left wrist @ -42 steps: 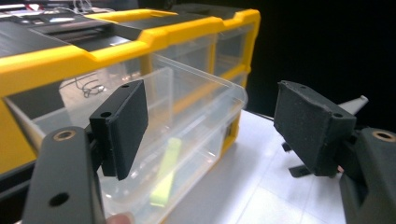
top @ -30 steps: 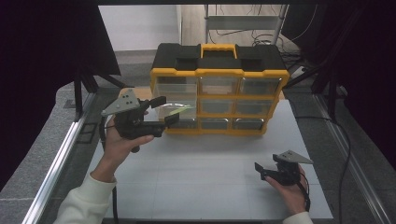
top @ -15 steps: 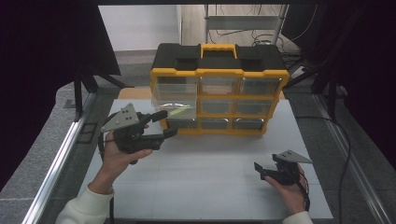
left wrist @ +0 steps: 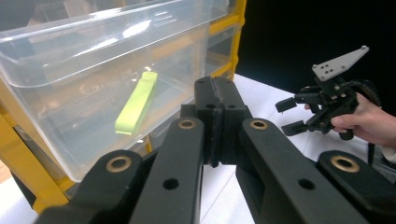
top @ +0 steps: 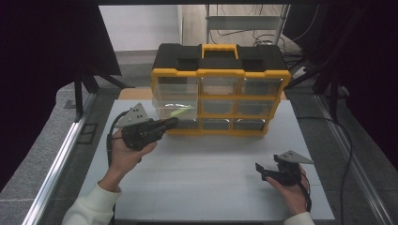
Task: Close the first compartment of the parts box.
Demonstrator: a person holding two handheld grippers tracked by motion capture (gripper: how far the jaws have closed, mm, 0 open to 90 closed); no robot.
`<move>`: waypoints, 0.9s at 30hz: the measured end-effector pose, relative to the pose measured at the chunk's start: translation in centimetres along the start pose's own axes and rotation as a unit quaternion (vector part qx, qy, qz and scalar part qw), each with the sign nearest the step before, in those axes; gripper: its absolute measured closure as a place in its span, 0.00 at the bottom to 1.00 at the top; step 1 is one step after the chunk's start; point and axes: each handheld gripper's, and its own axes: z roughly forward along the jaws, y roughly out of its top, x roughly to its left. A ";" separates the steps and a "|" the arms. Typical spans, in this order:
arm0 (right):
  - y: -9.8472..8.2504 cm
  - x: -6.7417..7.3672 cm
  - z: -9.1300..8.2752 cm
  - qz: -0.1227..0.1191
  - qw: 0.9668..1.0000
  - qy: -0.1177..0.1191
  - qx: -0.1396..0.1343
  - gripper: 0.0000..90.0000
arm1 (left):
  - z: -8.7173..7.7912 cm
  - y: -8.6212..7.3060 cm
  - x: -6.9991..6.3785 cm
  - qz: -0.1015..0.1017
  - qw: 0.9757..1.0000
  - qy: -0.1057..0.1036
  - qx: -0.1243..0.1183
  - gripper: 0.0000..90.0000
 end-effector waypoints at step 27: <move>0.0 0.0 -0.1 -0.001 1.000 0.005 -0.005 0.18 | 2.8 1.7 3.0 -0.009 0.999 0.051 0.000 0.99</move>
